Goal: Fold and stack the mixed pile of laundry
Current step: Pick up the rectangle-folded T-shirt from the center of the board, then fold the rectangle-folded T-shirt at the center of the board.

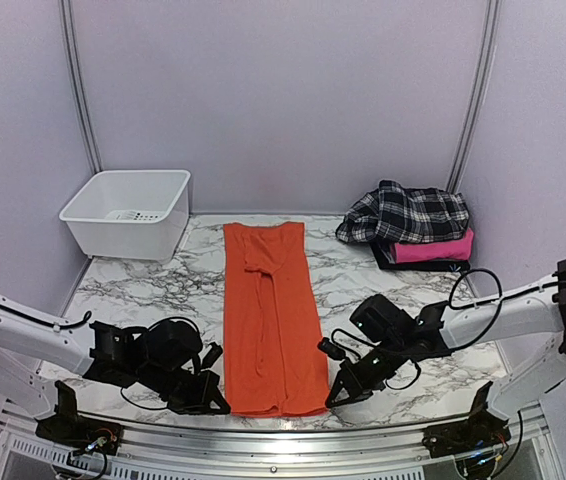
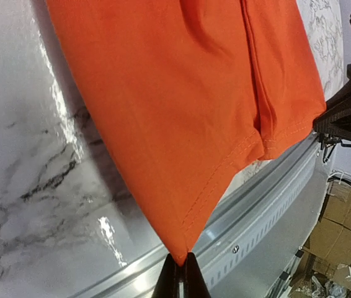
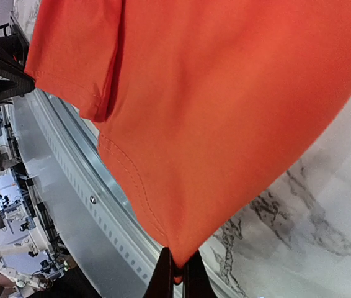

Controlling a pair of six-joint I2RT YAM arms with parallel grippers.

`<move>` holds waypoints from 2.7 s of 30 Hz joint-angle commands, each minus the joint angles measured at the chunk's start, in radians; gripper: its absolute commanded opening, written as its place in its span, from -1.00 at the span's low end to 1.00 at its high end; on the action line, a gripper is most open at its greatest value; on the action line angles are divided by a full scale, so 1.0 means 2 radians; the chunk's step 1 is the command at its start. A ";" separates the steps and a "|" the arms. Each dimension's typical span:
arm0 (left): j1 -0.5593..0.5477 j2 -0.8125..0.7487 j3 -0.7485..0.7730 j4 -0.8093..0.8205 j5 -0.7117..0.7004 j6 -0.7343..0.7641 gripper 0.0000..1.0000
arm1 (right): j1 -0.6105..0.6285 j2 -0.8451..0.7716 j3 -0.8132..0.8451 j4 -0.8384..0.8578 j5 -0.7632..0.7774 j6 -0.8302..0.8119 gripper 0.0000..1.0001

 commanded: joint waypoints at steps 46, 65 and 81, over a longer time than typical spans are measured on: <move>0.353 0.355 0.435 -0.092 0.057 0.224 -1.00 | -0.249 0.428 0.602 -0.120 -0.011 -0.175 -1.00; 0.364 0.384 0.460 -0.090 0.001 0.226 -1.00 | -0.262 0.447 0.612 -0.104 -0.002 -0.170 -1.00; 0.352 0.265 0.378 -0.038 0.013 0.285 -0.12 | -0.282 0.325 0.524 -0.096 -0.038 -0.182 -0.02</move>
